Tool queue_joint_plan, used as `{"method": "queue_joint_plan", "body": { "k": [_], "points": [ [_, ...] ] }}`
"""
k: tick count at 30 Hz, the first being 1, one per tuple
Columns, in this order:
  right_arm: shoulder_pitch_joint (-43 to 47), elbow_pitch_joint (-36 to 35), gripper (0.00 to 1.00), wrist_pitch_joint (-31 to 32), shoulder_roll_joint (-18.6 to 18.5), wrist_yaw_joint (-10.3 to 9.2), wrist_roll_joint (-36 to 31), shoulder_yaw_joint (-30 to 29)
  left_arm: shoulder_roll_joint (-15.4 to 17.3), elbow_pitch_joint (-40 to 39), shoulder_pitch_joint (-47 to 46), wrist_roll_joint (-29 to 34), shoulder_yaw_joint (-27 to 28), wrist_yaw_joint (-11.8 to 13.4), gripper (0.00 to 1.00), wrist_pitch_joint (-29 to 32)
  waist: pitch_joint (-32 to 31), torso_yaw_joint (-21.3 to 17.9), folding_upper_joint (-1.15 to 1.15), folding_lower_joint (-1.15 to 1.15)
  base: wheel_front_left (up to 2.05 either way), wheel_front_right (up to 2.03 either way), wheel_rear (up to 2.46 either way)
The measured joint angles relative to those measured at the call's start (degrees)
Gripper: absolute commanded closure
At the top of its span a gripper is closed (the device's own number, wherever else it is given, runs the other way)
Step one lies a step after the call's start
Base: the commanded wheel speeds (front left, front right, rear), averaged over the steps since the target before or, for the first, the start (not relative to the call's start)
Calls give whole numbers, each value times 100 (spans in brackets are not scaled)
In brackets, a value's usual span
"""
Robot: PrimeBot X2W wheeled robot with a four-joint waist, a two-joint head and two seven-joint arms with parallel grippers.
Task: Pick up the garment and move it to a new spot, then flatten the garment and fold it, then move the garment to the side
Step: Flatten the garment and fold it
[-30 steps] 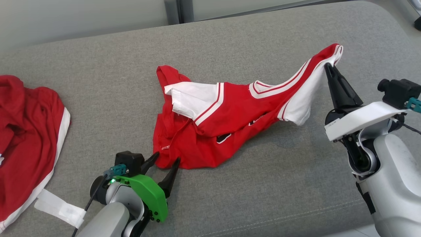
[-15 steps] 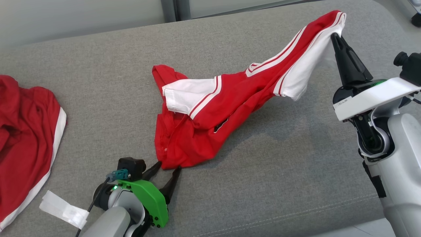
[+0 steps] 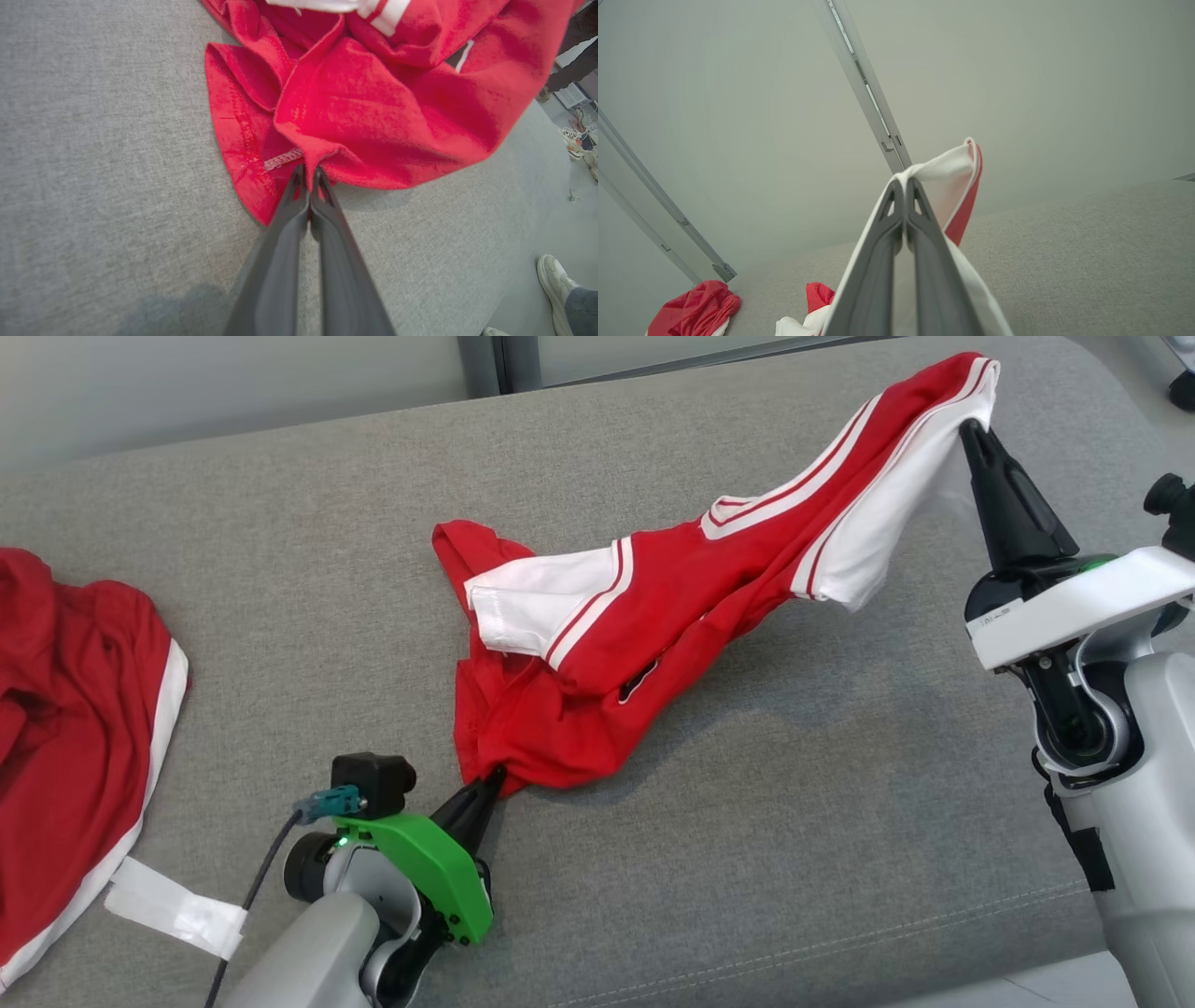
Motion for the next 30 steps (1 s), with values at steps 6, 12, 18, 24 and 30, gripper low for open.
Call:
{"method": "queue_joint_plan", "body": {
  "k": [6,12,18,24,30],
  "points": [
    [-7,-115,100,-15,-170,-1,130,-359,33,-293,-10,-701,282,-60,100,232,-65,19,0,0,0,0,0],
    [-13,-289,100,-65,-226,-10,522,-740,197,-960,-147,-1224,561,-99,100,438,-202,138,0,0,0,0,0],
    [-10,-411,100,148,-119,-18,792,-697,467,-1739,-219,-1578,697,-99,100,713,-358,260,0,0,0,0,0],
    [-7,-637,100,325,114,-16,1088,-517,982,-2587,-377,-1797,933,-99,100,958,-501,304,0,0,0,0,0],
    [0,-949,100,639,146,-71,1315,-424,1455,-3373,-387,-2381,1223,-99,100,1557,-591,311,0,0,0,0,0]
  ]
}}
